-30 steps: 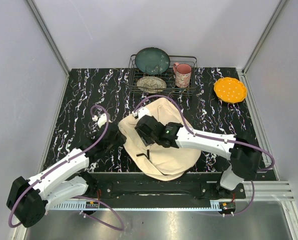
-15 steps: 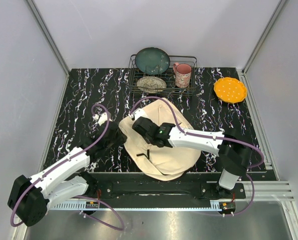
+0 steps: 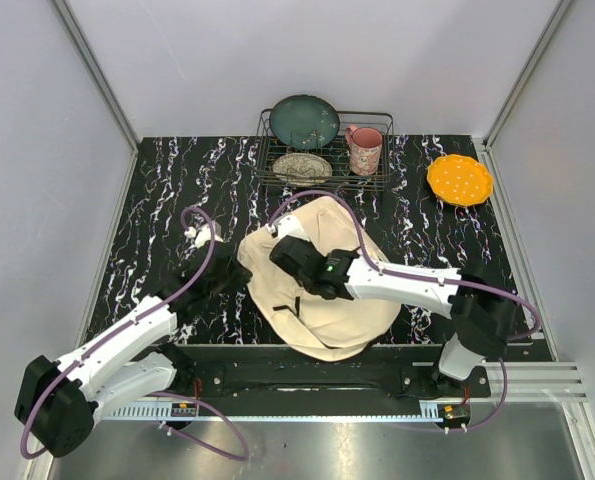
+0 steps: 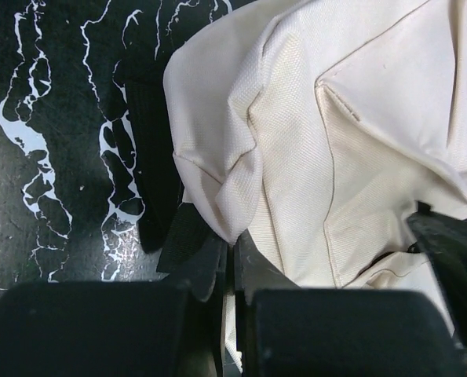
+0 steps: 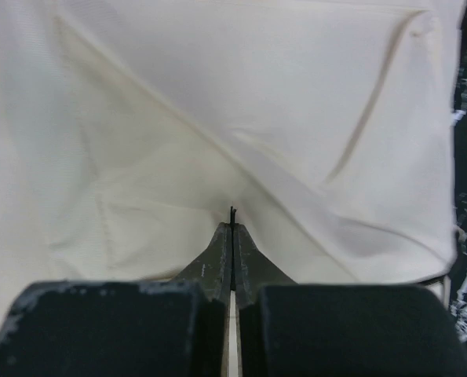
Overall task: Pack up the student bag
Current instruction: Zip the student bag at the center of the board.
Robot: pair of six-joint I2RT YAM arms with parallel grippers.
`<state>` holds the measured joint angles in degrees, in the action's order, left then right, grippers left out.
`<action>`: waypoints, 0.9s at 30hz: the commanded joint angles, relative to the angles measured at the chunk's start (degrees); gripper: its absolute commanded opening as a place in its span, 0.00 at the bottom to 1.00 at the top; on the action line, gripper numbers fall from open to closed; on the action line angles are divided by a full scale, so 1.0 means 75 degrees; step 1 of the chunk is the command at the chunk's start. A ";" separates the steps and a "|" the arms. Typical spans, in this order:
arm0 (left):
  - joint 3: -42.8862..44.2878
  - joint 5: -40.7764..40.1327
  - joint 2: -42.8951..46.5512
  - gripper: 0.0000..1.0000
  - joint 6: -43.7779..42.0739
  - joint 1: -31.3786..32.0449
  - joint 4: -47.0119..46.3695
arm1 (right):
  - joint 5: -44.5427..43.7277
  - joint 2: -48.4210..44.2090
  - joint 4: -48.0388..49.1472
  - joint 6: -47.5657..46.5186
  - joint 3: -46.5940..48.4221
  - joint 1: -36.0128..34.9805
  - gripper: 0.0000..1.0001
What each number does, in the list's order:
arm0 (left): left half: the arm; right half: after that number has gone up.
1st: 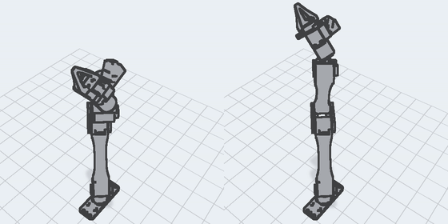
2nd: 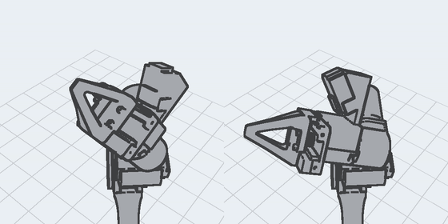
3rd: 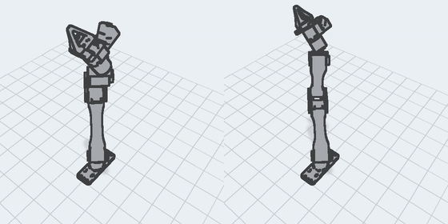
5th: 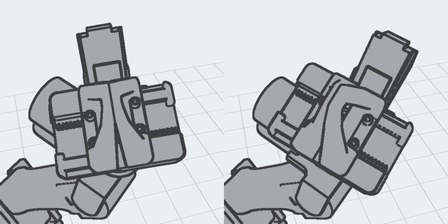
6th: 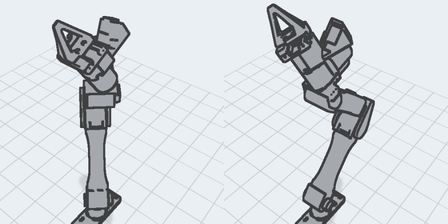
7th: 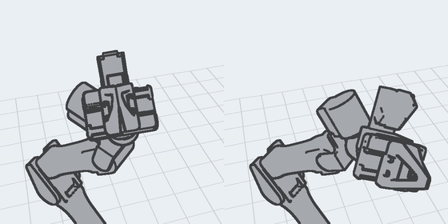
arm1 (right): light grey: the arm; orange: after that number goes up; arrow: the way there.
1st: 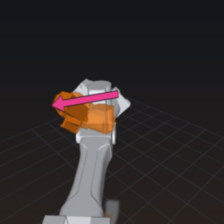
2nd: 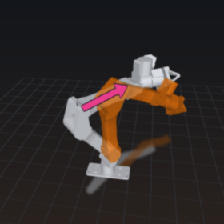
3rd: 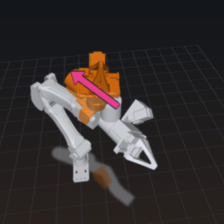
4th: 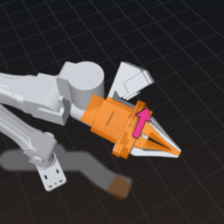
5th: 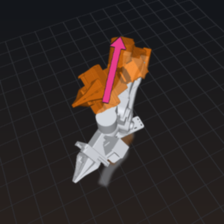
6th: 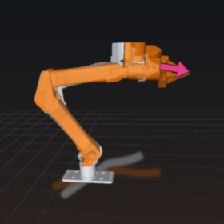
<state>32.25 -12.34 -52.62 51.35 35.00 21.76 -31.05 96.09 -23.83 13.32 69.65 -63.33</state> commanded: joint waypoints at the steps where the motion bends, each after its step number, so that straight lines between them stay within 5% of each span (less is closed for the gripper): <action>1: 0.0165 -0.0089 0.0301 0.00 -0.0331 -0.0214 -0.0382 | -0.0981 -0.0742 0.0189 0.0379 -0.0321 0.0205 0.00; 26: 0.0493 0.2031 -0.0155 0.00 -0.2241 -0.3401 -0.0112 | -0.0045 -0.2066 0.0717 0.1728 -0.1575 0.1835 0.00; 27: 0.0505 0.2287 -0.0179 0.09 -0.2276 -0.3436 -0.0089 | 0.0095 -0.2090 0.0763 0.1681 -0.1564 0.1835 0.00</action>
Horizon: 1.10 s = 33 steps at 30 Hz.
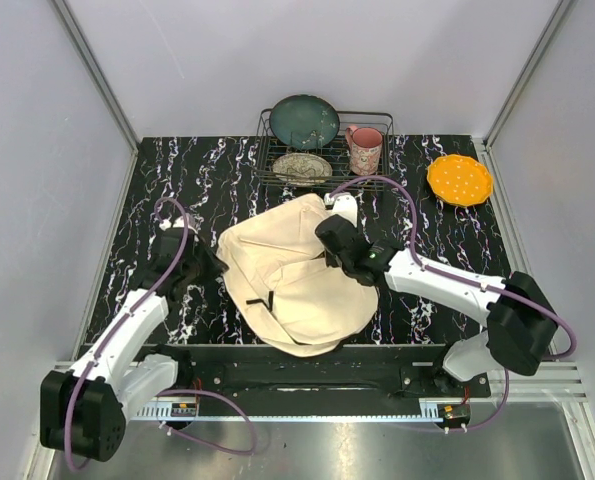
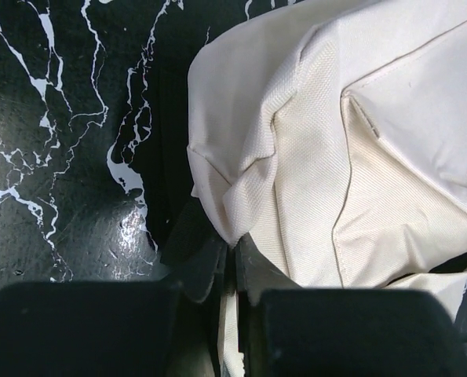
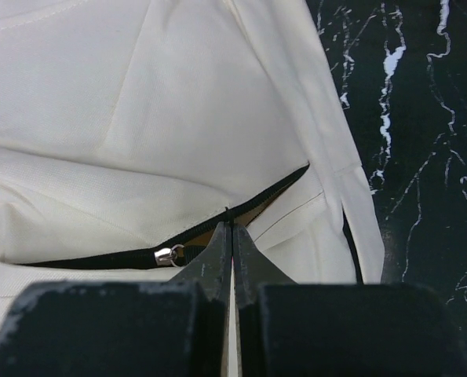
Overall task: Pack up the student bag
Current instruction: Zip the student bag at the center of the board.
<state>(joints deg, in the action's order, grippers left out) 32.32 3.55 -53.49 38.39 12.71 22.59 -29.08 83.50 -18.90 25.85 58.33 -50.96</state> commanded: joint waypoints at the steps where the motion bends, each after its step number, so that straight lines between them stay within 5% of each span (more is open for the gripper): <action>1: 0.0508 0.0380 -0.0051 0.26 -0.0583 -0.0487 -0.0304 | 0.0136 -0.0469 0.0210 -0.0035 -0.0054 0.0174 0.00; 7: 0.0671 0.2011 0.0941 0.77 -0.1133 -0.0406 -0.0832 | 0.0806 -0.0482 0.0328 0.0128 -0.0031 0.0185 0.00; 9: 0.0835 0.2093 0.1272 0.83 -0.1565 -0.0324 -0.0797 | 0.0865 -0.0505 0.0340 0.0186 -0.0054 0.0174 0.00; 15: 0.1035 0.2996 0.1333 0.90 -0.2364 0.0995 -0.1884 | 0.0994 -0.0715 0.0328 0.0175 -0.0089 0.0174 0.00; 21: 0.1691 0.2350 -0.0562 0.89 -0.3267 0.2862 -0.2121 | 0.1088 -0.0915 0.0328 0.0175 -0.0089 0.0185 0.00; 33: 0.2008 0.2584 -0.1855 0.86 -0.3760 0.3098 -0.2309 | 0.1124 -0.1102 0.0211 0.0187 -0.0077 0.0185 0.00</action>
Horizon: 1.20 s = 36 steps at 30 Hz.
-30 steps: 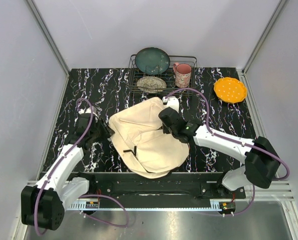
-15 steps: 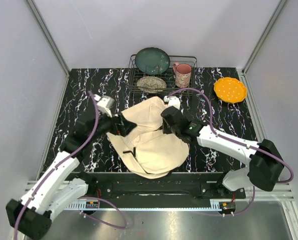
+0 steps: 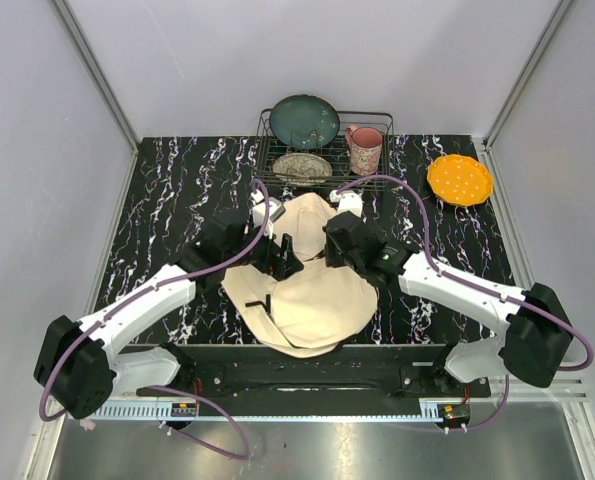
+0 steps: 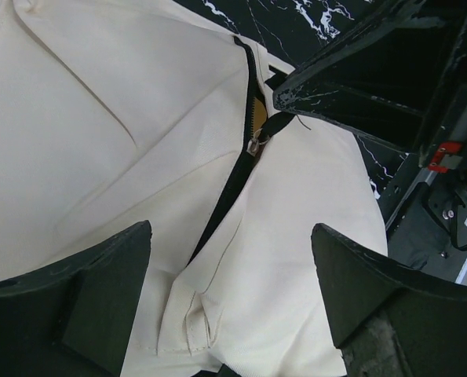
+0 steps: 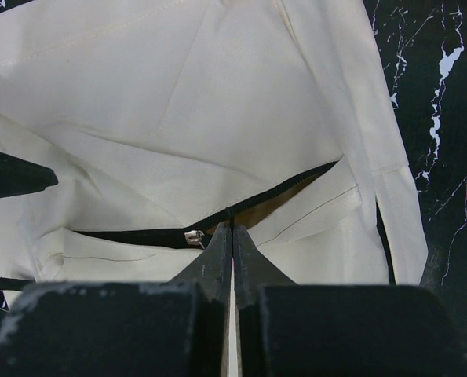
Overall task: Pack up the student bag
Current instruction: Zip the student bag at the center of the board.
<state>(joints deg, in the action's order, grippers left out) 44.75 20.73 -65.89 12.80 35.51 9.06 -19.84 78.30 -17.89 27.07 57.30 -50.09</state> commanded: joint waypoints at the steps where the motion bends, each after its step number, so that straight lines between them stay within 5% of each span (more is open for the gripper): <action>1: 0.0361 0.0399 -0.0261 0.86 -0.0359 0.0082 -0.0505 | -0.0109 -0.0397 0.0077 0.0024 0.0059 0.0045 0.00; 12: 0.0770 0.0412 -0.1152 0.77 -0.0417 0.0410 -0.0318 | -0.0086 -0.0479 0.0042 0.0000 0.0130 0.0069 0.00; 22: 0.0713 0.0505 -0.1164 0.10 -0.0406 0.0633 0.0151 | -0.0203 -0.0386 0.0088 -0.0047 0.0153 0.0069 0.00; 25: 0.0584 0.0529 -0.1117 0.01 -0.0359 0.0715 0.0245 | -0.0180 -0.0269 0.0112 -0.0070 0.0235 0.0069 0.00; 30: 0.0350 0.0529 -0.0930 0.02 -0.0218 0.0832 0.0280 | -0.0144 -0.0163 0.0170 -0.0070 0.0270 0.0069 0.00; 36: 0.0256 0.0482 -0.0836 0.30 -0.0136 0.0891 0.0233 | -0.0074 -0.0175 0.0241 -0.0012 0.0177 0.0069 0.00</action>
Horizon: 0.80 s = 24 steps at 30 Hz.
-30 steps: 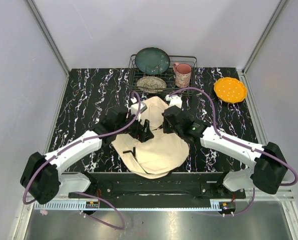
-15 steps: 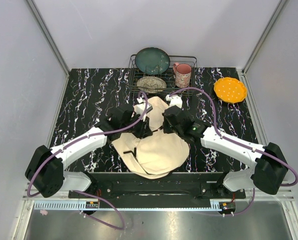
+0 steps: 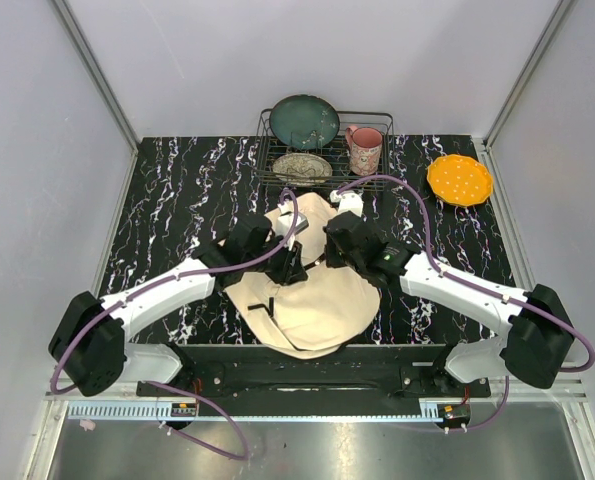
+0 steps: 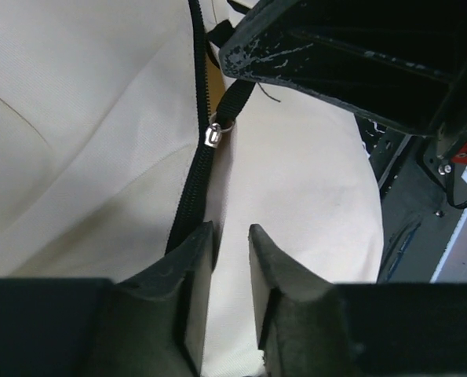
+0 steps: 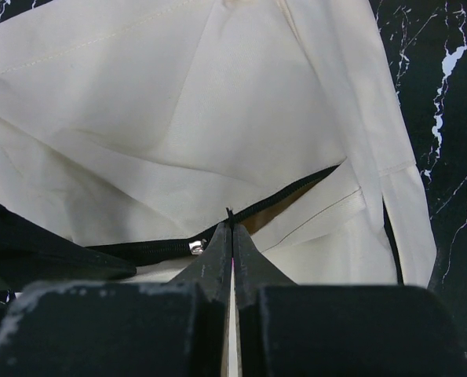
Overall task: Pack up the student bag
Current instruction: Zip the student bag at the center of the board.
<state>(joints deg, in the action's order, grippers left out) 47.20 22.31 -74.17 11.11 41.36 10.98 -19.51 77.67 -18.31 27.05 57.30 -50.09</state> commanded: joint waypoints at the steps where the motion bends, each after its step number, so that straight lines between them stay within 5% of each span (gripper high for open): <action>1: -0.0082 0.0179 0.0268 0.32 0.0088 0.0110 -0.0011 | -0.0095 -0.0079 0.0308 -0.0020 0.0165 0.0069 0.00; 5: -0.0094 -0.0323 0.0304 0.51 0.0158 0.0156 0.0094 | 0.0011 -0.0020 0.0320 -0.0009 0.0223 0.0057 0.00; 11: -0.0047 -0.0548 0.0245 0.55 0.0112 0.0203 0.0234 | 0.0011 -0.0020 0.0320 0.0003 0.0235 0.0069 0.00; 21: 0.0011 -0.0560 0.0034 0.04 0.0088 0.0356 0.0282 | -0.0047 -0.0090 0.0273 0.0026 0.0142 0.0069 0.00; 24: 0.0046 -0.0548 -0.0025 0.00 0.0077 0.0403 0.0317 | -0.0059 -0.0090 0.0284 0.0026 0.0141 0.0057 0.00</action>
<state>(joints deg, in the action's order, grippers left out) 47.09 17.26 -73.76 11.64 43.09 13.21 -18.70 77.87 -18.31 27.07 57.30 -50.09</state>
